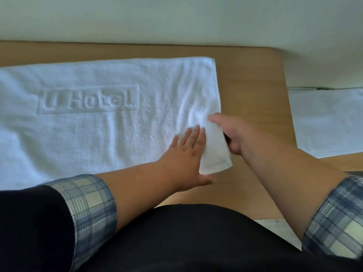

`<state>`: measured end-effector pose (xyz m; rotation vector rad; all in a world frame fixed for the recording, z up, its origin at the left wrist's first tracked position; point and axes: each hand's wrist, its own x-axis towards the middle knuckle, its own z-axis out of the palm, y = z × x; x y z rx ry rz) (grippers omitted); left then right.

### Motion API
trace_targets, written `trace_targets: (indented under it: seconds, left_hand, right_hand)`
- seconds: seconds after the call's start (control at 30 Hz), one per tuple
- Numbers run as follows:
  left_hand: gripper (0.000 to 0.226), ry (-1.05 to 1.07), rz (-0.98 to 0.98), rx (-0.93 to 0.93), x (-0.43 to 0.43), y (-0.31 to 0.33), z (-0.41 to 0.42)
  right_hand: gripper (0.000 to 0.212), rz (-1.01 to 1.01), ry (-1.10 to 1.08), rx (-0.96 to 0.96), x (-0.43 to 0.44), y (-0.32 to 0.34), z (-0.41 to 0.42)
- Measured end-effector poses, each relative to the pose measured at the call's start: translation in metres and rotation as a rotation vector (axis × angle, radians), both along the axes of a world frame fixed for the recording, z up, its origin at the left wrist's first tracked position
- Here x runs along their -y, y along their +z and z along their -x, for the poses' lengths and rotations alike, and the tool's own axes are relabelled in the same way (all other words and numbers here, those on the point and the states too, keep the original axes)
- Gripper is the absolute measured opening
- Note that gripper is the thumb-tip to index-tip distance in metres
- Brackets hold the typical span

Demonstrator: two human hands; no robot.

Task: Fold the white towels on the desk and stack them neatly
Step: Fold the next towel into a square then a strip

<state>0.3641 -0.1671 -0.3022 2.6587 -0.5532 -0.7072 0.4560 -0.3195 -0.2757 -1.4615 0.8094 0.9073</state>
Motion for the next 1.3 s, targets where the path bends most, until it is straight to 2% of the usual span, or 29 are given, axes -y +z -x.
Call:
trace_targets:
  seconds: [0.07,0.13,0.27,0.3,0.37,0.4,0.43,0.47,0.53,0.6,0.67,0.77,0.87,1.0,1.1,1.23,1.3]
  left_hand:
    - [0.133,0.143,0.100,0.051,0.005,0.015,0.009]
    - [0.126,0.279,0.163,0.120,0.005,0.025,0.014]
    - [0.083,0.571,0.368,0.145,-0.013,0.041,0.001]
    - [0.071,0.601,0.379,0.159,-0.020,0.045,-0.003]
    - [0.053,0.625,0.374,0.179,-0.034,0.053,-0.005]
    - [0.048,0.628,0.358,0.179,-0.040,0.056,-0.005]
    - [0.046,0.631,0.340,0.178,-0.046,0.058,-0.006]
    - [0.047,0.637,0.328,0.178,-0.051,0.060,-0.006]
    - [0.056,0.652,0.320,0.182,-0.060,0.060,-0.006]
    - [0.061,0.629,0.334,0.198,-0.066,0.063,-0.003]
    - [0.059,0.565,0.358,0.222,-0.069,0.067,0.003]
    - [0.070,0.521,0.393,0.231,-0.075,0.076,0.013]
    - [0.072,0.550,0.409,0.190,-0.088,0.082,0.020]
    - [0.053,0.619,0.477,0.234,-0.119,0.090,0.039]
    - [0.048,0.718,0.486,0.254,-0.152,0.092,0.056]
    - [0.016,0.817,0.515,0.305,-0.206,0.094,0.078]
    - [0.017,0.857,0.519,0.296,-0.235,0.096,0.087]
  right_hand:
    - [0.030,-0.112,-0.016,-0.017,-0.008,0.013,-0.005]
    - [0.031,-0.175,-0.029,-0.026,-0.018,0.024,-0.009]
    - [0.019,-0.170,-0.056,0.073,-0.042,0.038,-0.014]
    - [0.031,-0.104,-0.034,0.157,-0.047,0.039,-0.016]
    - [0.077,0.156,0.124,0.378,-0.053,0.041,-0.021]
    - [0.089,0.294,0.234,0.488,-0.055,0.043,-0.023]
    - [0.091,0.374,0.331,0.563,-0.056,0.045,-0.025]
    - [0.088,0.403,0.403,0.579,-0.057,0.044,-0.030]
    - [0.080,0.404,0.465,0.484,-0.058,0.043,-0.039]
    - [0.073,0.382,0.463,0.379,-0.060,0.040,-0.047]
    - [0.065,0.321,0.393,0.379,-0.064,0.037,-0.049]
    - [0.063,0.262,0.307,0.481,-0.082,0.038,-0.044]
    - [0.054,0.302,0.323,0.632,-0.111,0.048,-0.038]
    - [0.007,0.304,0.373,0.836,-0.164,0.068,-0.028]
    - [0.011,0.375,0.435,0.927,-0.210,0.079,-0.021]
    - [0.020,0.438,0.502,1.011,-0.276,0.084,-0.009]
    - [0.031,0.472,0.520,1.057,-0.309,0.085,-0.003]
